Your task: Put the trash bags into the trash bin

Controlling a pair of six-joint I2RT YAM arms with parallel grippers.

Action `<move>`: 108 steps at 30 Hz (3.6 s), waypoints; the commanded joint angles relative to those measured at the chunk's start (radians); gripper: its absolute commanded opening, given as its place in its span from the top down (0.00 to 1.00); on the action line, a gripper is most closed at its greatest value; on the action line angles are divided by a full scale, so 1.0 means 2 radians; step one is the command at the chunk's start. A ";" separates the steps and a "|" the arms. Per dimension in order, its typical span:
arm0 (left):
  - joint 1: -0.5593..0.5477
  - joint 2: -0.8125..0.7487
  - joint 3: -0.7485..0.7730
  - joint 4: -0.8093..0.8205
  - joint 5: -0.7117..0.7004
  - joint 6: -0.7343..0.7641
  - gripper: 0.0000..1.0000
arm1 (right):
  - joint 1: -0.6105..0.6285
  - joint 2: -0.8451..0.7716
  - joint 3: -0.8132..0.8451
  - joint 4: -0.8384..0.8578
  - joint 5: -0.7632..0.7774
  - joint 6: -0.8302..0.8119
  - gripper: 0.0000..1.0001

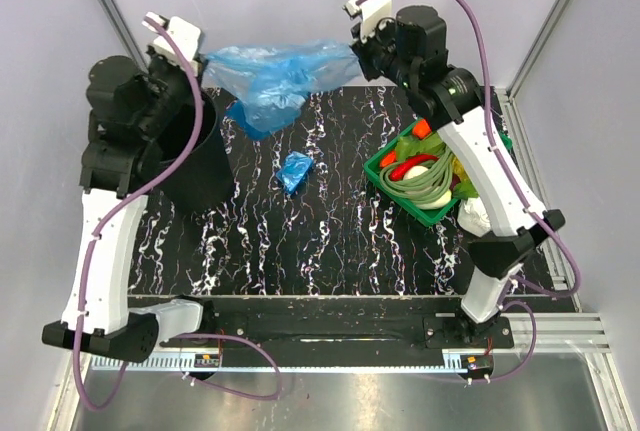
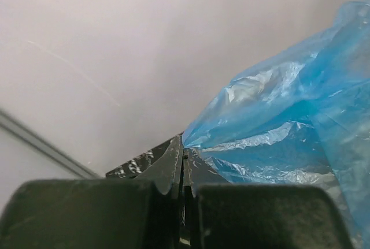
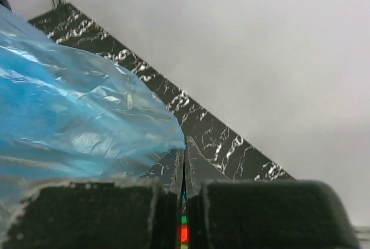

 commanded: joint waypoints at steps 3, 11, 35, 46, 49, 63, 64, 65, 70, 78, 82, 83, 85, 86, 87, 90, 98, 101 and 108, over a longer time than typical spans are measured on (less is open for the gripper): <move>0.028 -0.030 0.063 0.014 -0.062 -0.022 1.00 | 0.000 0.052 0.159 -0.024 -0.029 0.020 1.00; 0.032 -0.013 0.172 -0.010 -0.126 -0.002 1.00 | 0.009 0.104 0.245 -0.019 -0.114 0.029 1.00; 0.032 0.029 0.219 0.176 -0.328 0.233 1.00 | 0.138 0.235 0.304 0.198 -0.042 -0.223 1.00; 0.036 0.043 0.154 0.234 -0.354 0.284 1.00 | 0.139 0.248 0.265 0.207 -0.026 -0.262 1.00; 0.039 0.020 0.097 0.235 -0.353 0.292 1.00 | 0.138 0.248 0.253 0.183 -0.032 -0.243 1.00; 0.044 -0.025 0.085 0.123 -0.335 0.273 1.00 | 0.139 0.260 0.250 0.148 -0.045 -0.178 1.00; 0.044 -0.026 0.092 0.114 -0.333 0.266 1.00 | 0.139 0.261 0.251 0.148 -0.045 -0.175 1.00; 0.044 -0.026 0.100 0.108 -0.334 0.263 1.00 | 0.139 0.261 0.254 0.145 -0.048 -0.174 1.00; 0.044 -0.036 0.115 0.087 -0.328 0.255 1.00 | 0.141 0.269 0.252 0.128 -0.049 -0.171 1.00; 0.045 -0.041 0.013 0.093 -0.357 0.263 1.00 | 0.140 0.269 0.241 0.127 -0.055 -0.156 1.00; 0.050 -0.029 -0.001 0.080 -0.378 0.261 1.00 | 0.141 0.269 0.244 0.123 -0.063 -0.146 1.00; 0.054 -0.024 -0.003 0.074 -0.380 0.260 1.00 | 0.141 0.269 0.245 0.120 -0.067 -0.144 1.00; 0.066 -0.020 -0.006 0.058 -0.380 0.253 1.00 | 0.141 0.270 0.244 0.112 -0.074 -0.139 1.00; 0.071 -0.020 -0.008 0.049 -0.377 0.250 1.00 | 0.141 0.271 0.245 0.107 -0.075 -0.136 1.00; 0.075 -0.020 -0.012 0.040 -0.375 0.248 1.00 | 0.141 0.271 0.244 0.101 -0.078 -0.135 1.00; 0.089 -0.029 -0.028 0.014 -0.366 0.245 1.00 | 0.140 0.270 0.242 0.079 -0.083 -0.124 1.00; 0.101 -0.095 -0.125 -0.018 -0.332 0.257 1.00 | 0.131 0.245 0.193 0.052 -0.097 -0.086 1.00; 0.119 -0.122 -0.174 0.003 -0.334 0.272 1.00 | 0.128 0.248 0.182 0.045 -0.105 -0.067 1.00; 0.153 -0.133 -0.199 0.019 -0.300 0.275 1.00 | 0.128 0.261 0.182 0.036 -0.128 -0.029 0.93</move>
